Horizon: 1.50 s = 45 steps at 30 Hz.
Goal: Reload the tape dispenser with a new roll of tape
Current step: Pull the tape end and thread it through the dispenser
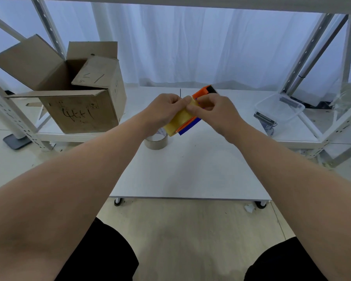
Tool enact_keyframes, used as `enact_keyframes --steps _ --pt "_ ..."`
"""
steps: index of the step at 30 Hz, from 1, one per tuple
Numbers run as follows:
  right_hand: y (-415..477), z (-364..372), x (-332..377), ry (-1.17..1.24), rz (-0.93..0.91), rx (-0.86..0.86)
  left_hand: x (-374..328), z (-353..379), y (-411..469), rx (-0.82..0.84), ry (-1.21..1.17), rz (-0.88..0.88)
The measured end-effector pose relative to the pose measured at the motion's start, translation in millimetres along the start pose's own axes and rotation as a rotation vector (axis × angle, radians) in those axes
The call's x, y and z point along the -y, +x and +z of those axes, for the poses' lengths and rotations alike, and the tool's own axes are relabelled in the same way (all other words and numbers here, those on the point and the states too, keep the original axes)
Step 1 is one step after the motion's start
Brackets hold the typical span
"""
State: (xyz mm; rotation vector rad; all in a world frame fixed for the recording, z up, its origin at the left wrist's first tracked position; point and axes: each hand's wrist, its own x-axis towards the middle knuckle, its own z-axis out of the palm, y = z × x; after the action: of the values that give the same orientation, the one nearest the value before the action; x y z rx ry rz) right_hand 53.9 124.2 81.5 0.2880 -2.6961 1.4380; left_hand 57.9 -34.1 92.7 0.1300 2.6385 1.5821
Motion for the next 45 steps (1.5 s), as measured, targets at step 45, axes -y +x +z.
enact_keyframes --steps 45 --pt "-5.7 -19.1 -5.2 -0.01 0.001 0.044 1.0 -3.5 -0.4 0.008 0.067 0.061"
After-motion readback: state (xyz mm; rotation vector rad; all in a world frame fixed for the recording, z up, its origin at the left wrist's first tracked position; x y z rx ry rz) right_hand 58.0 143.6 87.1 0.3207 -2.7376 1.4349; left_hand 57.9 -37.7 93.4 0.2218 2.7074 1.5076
